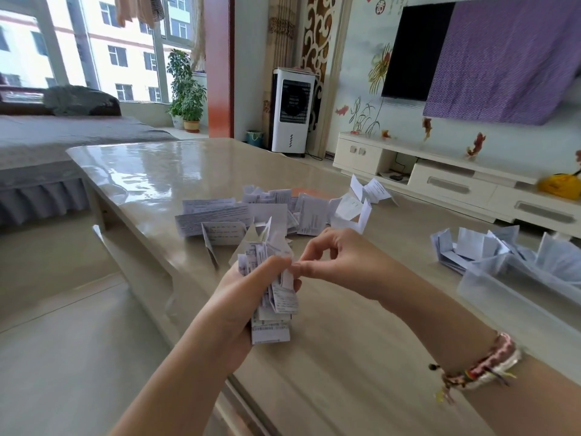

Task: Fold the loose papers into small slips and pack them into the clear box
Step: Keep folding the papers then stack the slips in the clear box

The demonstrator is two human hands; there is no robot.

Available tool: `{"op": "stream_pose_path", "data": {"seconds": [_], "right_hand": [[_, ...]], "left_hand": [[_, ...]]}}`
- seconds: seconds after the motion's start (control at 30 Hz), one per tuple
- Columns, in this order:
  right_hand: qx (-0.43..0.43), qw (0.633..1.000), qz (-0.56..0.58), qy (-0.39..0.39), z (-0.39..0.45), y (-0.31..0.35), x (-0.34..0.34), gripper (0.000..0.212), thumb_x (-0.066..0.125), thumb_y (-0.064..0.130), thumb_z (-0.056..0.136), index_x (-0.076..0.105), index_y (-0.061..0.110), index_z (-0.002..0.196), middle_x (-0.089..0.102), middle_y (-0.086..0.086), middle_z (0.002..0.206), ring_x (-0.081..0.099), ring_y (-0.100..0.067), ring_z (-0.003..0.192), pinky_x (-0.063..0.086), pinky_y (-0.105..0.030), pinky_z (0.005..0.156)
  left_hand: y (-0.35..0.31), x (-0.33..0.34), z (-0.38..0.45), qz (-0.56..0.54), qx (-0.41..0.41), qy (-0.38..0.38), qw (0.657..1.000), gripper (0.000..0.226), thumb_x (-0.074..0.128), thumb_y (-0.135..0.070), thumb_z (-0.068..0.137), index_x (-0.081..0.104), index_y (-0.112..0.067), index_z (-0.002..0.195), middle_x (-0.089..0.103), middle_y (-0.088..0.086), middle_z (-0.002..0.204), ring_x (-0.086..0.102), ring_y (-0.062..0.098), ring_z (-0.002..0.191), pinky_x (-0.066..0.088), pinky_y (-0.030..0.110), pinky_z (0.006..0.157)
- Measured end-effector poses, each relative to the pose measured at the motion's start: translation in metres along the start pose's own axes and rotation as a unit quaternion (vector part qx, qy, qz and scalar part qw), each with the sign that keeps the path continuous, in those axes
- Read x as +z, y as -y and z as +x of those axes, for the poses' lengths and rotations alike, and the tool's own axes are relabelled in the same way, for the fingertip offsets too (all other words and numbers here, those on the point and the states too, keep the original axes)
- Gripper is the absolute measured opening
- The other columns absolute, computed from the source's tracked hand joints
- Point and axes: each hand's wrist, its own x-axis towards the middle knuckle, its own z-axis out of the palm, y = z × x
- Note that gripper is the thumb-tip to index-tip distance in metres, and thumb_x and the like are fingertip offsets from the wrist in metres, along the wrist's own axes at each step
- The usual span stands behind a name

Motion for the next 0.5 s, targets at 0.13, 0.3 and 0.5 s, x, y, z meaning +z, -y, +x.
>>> {"op": "stream_pose_path", "data": {"seconds": [0.13,0.3,0.5], "right_hand": [[0.013,1.0,-0.006,-0.025,0.012,-0.002,-0.001,0.021,0.076,0.028,0.081,0.068,0.009,0.087,0.056,0.016,0.066,0.047,0.01,0.048,0.032,-0.005,0.046],[0.04,0.97,-0.075,-0.229,0.077,-0.045,-0.021,0.05,0.071,0.03,0.085,0.047,0.021,0.128,0.052,0.0,0.126,0.05,-0.015,0.106,0.047,-0.032,0.088],[0.093,0.968,-0.108,-0.205,0.132,-0.085,-0.029,0.043,0.068,0.022,0.085,0.05,0.022,0.124,0.058,-0.001,0.108,0.049,-0.028,0.119,0.048,-0.048,0.094]], "left_hand": [[-0.001,-0.001,0.001,0.016,0.018,-0.012,1.0,0.022,0.055,-0.007,0.091,0.064,-0.008,0.111,0.073,0.012,0.093,0.071,0.019,0.076,0.056,0.031,0.06],[-0.004,-0.003,0.006,0.014,0.009,-0.011,1.0,0.023,0.054,-0.009,0.093,0.06,-0.008,0.115,0.075,0.011,0.093,0.072,0.022,0.081,0.058,0.037,0.072],[-0.008,-0.007,0.037,-0.019,-0.039,-0.034,0.998,0.016,0.045,0.001,0.091,0.055,-0.001,0.103,0.074,0.017,0.08,0.071,0.027,0.068,0.056,0.044,0.078]]}}
